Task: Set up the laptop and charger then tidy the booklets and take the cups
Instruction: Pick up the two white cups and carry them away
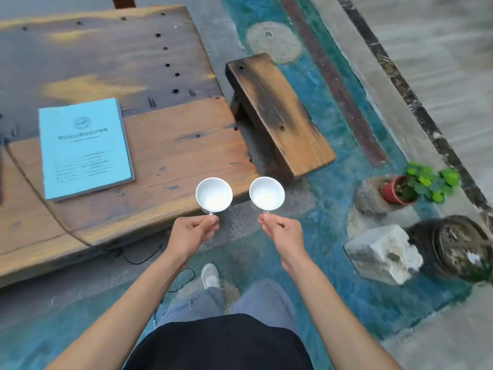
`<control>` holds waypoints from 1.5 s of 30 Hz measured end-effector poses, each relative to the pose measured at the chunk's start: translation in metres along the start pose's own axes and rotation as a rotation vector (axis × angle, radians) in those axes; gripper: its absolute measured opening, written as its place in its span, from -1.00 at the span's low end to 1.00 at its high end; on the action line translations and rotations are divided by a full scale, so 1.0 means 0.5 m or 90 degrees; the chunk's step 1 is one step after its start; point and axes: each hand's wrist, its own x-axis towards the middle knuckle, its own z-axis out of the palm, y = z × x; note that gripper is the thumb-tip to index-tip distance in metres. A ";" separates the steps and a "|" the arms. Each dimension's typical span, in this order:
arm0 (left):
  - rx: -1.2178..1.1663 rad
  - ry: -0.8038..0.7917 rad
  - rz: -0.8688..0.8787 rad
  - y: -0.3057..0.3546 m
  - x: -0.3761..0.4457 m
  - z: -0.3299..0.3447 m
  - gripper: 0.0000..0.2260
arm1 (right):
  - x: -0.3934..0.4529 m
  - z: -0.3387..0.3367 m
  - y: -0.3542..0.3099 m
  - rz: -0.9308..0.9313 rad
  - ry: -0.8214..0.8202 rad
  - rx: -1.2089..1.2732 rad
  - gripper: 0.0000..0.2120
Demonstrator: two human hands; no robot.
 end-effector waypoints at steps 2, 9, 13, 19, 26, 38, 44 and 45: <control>-0.024 0.026 -0.014 0.007 0.028 0.002 -0.83 | 0.046 0.018 -0.025 0.013 -0.026 -0.013 -0.81; -0.099 0.129 -0.032 0.015 0.138 0.037 -0.84 | 0.220 0.076 -0.065 0.040 -0.124 -0.055 -0.78; -0.136 0.199 -0.043 0.015 0.177 0.052 -0.91 | 0.285 0.097 -0.062 0.067 -0.169 -0.092 -0.79; -0.185 0.240 -0.064 0.003 0.194 0.073 -0.92 | 0.318 0.105 -0.045 0.057 -0.216 -0.161 -0.82; -0.194 0.239 -0.068 -0.016 0.171 0.082 -0.90 | 0.306 0.099 -0.038 0.080 -0.245 -0.149 -0.83; -0.123 0.247 -0.001 -0.033 0.164 0.073 -0.76 | 0.302 0.081 -0.042 0.077 -0.260 -0.159 -0.82; -0.033 0.251 0.021 -0.035 0.175 0.073 -0.87 | 0.305 0.083 -0.039 0.071 -0.255 -0.150 -0.84; -0.026 0.251 0.021 -0.034 0.176 0.074 -0.88 | 0.306 0.083 -0.038 0.071 -0.254 -0.150 -0.83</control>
